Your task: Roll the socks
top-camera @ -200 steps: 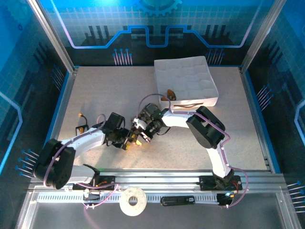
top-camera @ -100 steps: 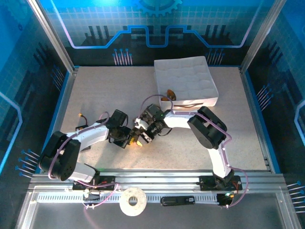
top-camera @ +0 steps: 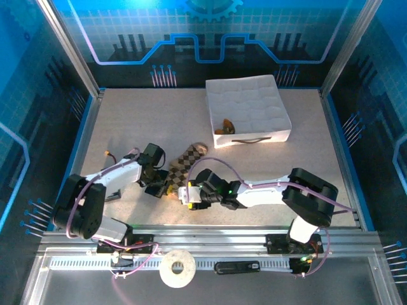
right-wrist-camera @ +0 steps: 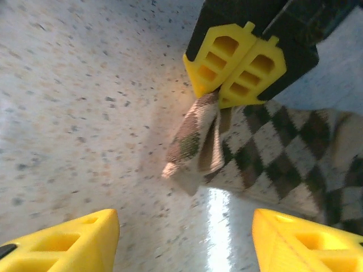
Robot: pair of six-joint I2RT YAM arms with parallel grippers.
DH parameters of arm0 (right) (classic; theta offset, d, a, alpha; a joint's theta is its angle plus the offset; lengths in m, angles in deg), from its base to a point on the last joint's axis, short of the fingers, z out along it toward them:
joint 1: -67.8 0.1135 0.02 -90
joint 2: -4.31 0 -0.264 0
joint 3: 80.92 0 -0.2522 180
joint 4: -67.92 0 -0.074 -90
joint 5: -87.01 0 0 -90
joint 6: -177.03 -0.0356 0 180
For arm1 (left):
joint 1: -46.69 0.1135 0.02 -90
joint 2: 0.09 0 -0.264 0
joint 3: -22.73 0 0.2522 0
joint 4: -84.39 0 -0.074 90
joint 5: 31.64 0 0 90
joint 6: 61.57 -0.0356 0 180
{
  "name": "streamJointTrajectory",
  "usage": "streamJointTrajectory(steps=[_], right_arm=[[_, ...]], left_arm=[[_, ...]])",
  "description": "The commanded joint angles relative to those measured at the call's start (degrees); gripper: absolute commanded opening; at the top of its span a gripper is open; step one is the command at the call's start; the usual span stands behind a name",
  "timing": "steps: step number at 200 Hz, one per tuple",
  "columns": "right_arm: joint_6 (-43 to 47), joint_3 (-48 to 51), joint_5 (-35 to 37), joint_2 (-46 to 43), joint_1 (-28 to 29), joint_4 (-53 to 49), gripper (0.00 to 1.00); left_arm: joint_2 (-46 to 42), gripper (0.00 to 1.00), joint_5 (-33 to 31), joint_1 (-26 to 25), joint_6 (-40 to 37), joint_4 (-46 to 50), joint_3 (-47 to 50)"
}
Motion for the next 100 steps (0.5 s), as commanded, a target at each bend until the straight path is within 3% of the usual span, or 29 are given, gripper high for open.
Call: streamJointTrajectory(steps=[1, 59, 100], right_arm=[[8.63, -1.99, 9.16, 3.52, 2.48, 6.65, 0.63], [5.1, -9.5, 8.56, 11.31, 4.21, 5.05, 0.49], [-1.22, -12.93, 7.47, 15.39, 1.94, -1.2, 0.22]], left_arm=[[2.73, 0.0, 2.13, 0.37, -2.5, 5.74, -1.9], [5.05, 0.0, 3.23, 2.76, -4.46, 5.12, -1.96], [5.54, 0.0, 4.24, 3.76, -6.06, 4.89, -2.41]])
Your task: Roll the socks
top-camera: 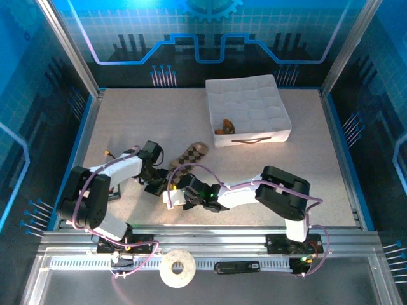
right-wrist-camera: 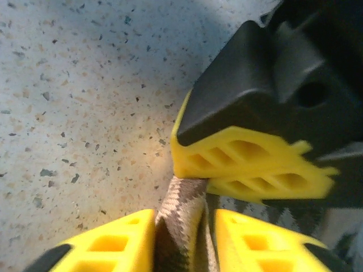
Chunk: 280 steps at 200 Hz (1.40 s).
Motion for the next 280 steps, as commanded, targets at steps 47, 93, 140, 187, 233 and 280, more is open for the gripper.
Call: streamJointTrajectory(steps=[47, 93, 140, 187, 233, 280], right_arm=[[-12.8, -6.81, -7.04, 3.91, -5.11, -14.78, 0.02], [-19.28, -11.24, -16.61, 5.28, -7.9, -23.6, 0.0], [-27.44, -17.76, -31.44, 9.09, -12.32, -33.1, 0.0], [-36.94, -24.89, -42.28, 15.26, -17.37, -39.34, 0.0], [-46.0, -28.33, -50.29, 19.32, -21.31, -40.58, 0.0], [-50.7, -29.26, -55.19, 21.04, -22.95, -40.2, 0.0]], left_arm=[[-0.41, 0.0, -0.09, 1.53, -2.04, 2.6, -1.14], [-6.81, 0.39, -0.92, 3.27, 0.31, 2.29, -0.27], [-16.96, 0.63, -5.27, 4.35, 3.43, 3.76, 3.3], [-20.07, 0.6, -2.78, 3.41, 5.09, -8.36, 9.35], [-17.71, 0.6, -4.86, 0.94, 6.87, -18.95, 12.4], [-10.79, 0.59, -5.26, -0.55, 6.72, -22.73, 12.07]])
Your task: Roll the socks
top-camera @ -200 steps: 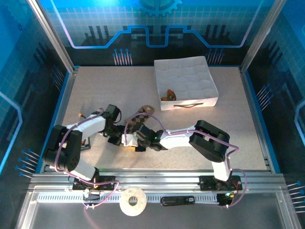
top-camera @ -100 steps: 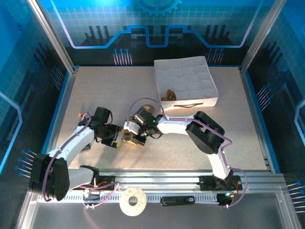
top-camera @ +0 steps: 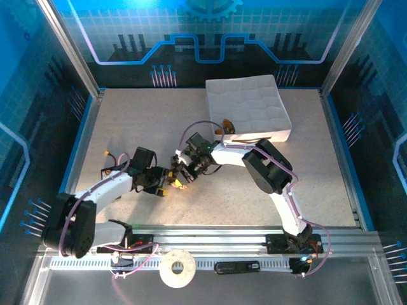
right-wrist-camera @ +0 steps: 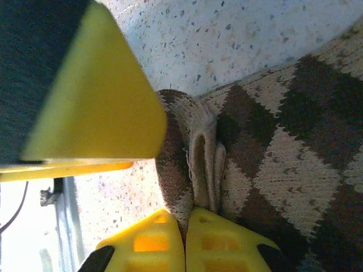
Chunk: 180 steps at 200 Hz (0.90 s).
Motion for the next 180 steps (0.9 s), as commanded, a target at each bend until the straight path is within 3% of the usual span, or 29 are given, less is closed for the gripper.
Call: streamJointTrajectory(steps=[1, 15, 34, 45, 70, 75, 90, 107, 129, 147, 180], right_arm=[[-4.46, -0.36, -1.17, 3.49, -1.04, -5.22, 0.0], [-5.23, -0.39, -1.91, 3.6, -1.13, -5.27, 0.0], [-6.96, -0.75, -2.69, 3.95, -1.4, -5.75, 0.0], [-7.25, -1.0, -3.09, 3.92, -1.4, -5.93, 0.0], [-4.43, 1.59, -0.98, 0.55, -0.69, -2.87, 0.0], [-3.44, 2.6, -0.27, -0.79, -0.44, -1.89, 0.0], [0.95, 6.53, 3.72, -5.38, 0.45, 1.64, 0.21], [7.62, 13.59, 10.83, -12.85, 1.98, 8.47, 0.35], [16.33, 26.9, 21.64, -24.24, 4.46, 23.55, 0.43], [27.1, 37.69, 31.77, -31.22, 8.5, 37.14, 0.57], [43.85, 38.52, 43.65, -31.04, 16.31, 35.27, 0.59]], left_arm=[[2.82, 0.59, -0.91, -0.82, 0.71, -3.98, 0.56], [4.95, 0.57, -1.42, -1.33, 0.19, -4.55, -0.53], [7.65, 0.46, -1.82, -2.42, -0.19, -2.47, -2.32], [8.71, 0.35, -2.09, -3.03, -0.04, -0.13, -2.84], [9.6, 0.0, -1.91, -3.56, 0.12, 8.26, -3.41], [9.59, 0.0, -1.79, -3.54, 0.12, 9.99, -3.45], [9.33, 0.0, -0.97, -3.47, -0.35, 13.0, -3.25], [8.74, 0.0, 0.55, -3.34, -0.3, 15.48, -2.88], [7.7, 0.0, 2.18, -2.88, -0.18, 17.59, -2.53], [7.43, 0.0, 2.26, -2.25, -1.15, 19.97, -3.16], [9.31, 0.0, 2.63, -0.72, -3.2, 21.57, -4.79]])
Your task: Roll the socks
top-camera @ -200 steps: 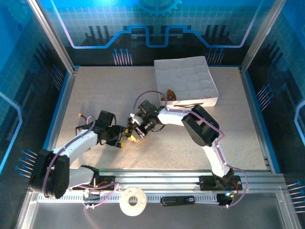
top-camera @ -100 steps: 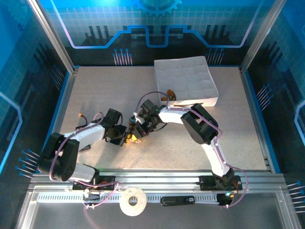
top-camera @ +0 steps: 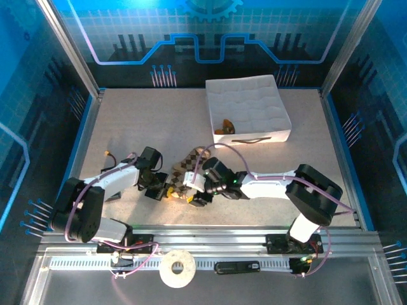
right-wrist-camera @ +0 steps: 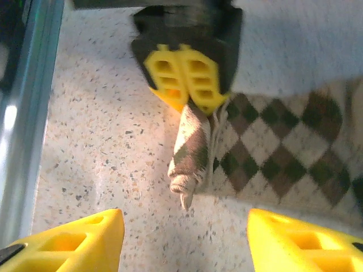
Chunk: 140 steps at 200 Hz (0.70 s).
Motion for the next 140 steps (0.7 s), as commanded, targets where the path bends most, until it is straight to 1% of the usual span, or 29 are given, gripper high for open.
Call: streamJointTrajectory(steps=[1, 12, 28, 41, 59, 85, 99, 119, 124, 140], right_arm=[[17.33, 0.41, 14.43, 1.3, 4.94, 6.96, 0.59], [20.97, 0.28, 17.49, 2.79, 7.02, 8.22, 0.59], [23.55, -1.73, 21.09, 5.5, 9.07, 8.25, 0.58], [25.0, -3.19, 21.86, 7.27, 10.29, 8.0, 0.56], [25.34, -4.64, 21.62, 9.16, 11.45, 6.79, 0.54], [23.56, -7.69, 24.95, 12.61, 11.93, 6.44, 0.46], [22.77, -8.53, 26.07, 14.14, 11.87, 6.2, 0.4], [21.44, -9.82, 26.65, 15.42, 11.61, 4.9, 0.21], [20.79, -10.01, 26.65, 15.57, 11.45, 2.99, 0.17], [18.18, -10.77, 26.31, 16.06, 10.74, -0.4, 0.08]], left_arm=[[2.55, 0.0, -0.87, 1.15, -2.37, 8.91, -0.26], [3.68, 0.0, -0.96, 1.5, -3.55, 9.73, -1.39], [5.07, 0.0, -0.98, 1.7, -4.62, 10.24, -2.67], [5.77, 0.0, -1.19, 1.77, -5.22, 10.83, -3.63], [6.48, 0.0, -1.26, 1.79, -5.61, 10.92, -4.47], [7.43, 0.0, -1.36, 1.79, -6.65, 11.47, -5.74], [7.49, 0.0, -1.3, 1.79, -6.79, 11.65, -6.01], [7.39, 0.0, -1.18, 1.79, -7.1, 11.67, -6.14], [7.38, 0.0, -1.15, 1.79, -7.18, 11.67, -6.21], [6.66, 0.0, -1.03, 1.79, -7.4, 11.64, -6.69]])
